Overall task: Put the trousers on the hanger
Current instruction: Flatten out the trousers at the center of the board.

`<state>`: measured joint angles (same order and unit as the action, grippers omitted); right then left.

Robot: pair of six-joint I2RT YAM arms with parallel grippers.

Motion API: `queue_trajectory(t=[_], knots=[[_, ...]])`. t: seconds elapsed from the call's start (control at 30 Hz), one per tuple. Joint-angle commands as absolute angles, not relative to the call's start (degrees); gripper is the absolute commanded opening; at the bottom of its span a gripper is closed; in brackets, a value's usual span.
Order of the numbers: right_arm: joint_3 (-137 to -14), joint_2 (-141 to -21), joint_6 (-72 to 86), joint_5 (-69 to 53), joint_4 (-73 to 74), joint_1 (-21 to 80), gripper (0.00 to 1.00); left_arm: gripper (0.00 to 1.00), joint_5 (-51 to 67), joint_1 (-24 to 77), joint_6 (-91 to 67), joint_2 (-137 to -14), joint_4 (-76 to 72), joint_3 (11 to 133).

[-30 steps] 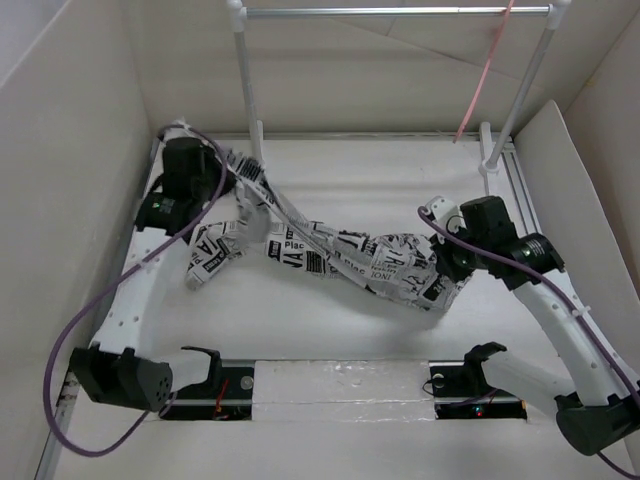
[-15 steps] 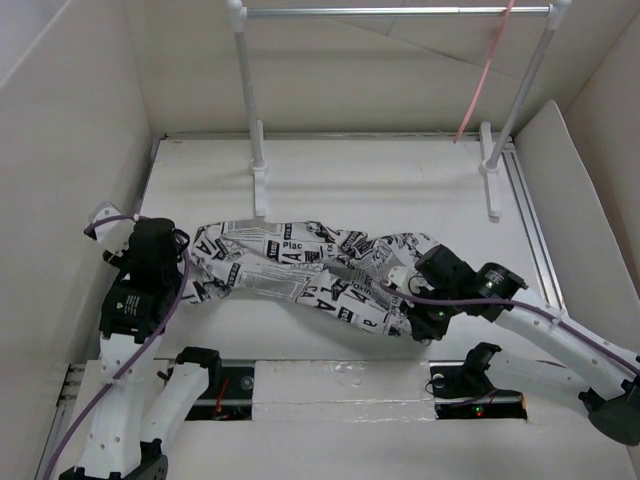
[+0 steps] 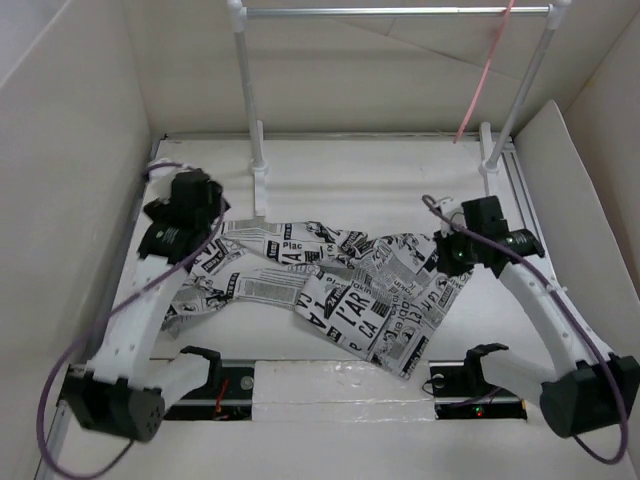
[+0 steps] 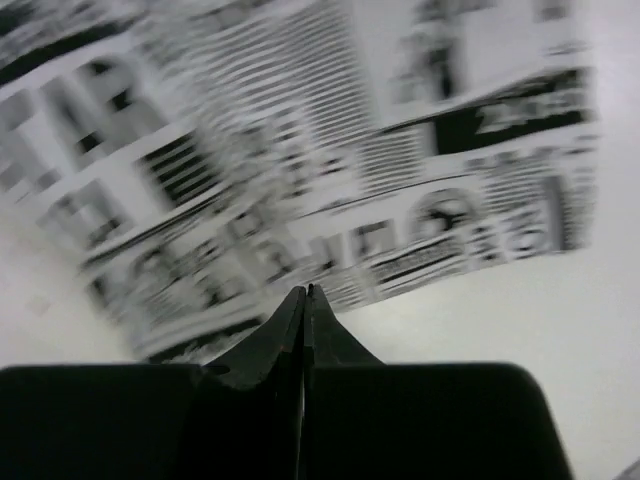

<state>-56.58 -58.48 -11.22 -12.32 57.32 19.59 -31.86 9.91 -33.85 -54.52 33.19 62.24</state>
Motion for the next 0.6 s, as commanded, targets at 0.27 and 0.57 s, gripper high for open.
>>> queue_trajectory(t=[0.27, 0.57], knots=[[-50.6, -76.9, -10.0, -16.2, 33.6, -15.4, 0.65, 0.85, -14.9, 11.2, -33.9, -78.3, 15.7, 59.8], [-45.2, -84.8, -4.5, -21.9, 24.9, -16.0, 0.54, 0.89, -6.5, -0.2, -36.8, -86.9, 11.5, 57.3]])
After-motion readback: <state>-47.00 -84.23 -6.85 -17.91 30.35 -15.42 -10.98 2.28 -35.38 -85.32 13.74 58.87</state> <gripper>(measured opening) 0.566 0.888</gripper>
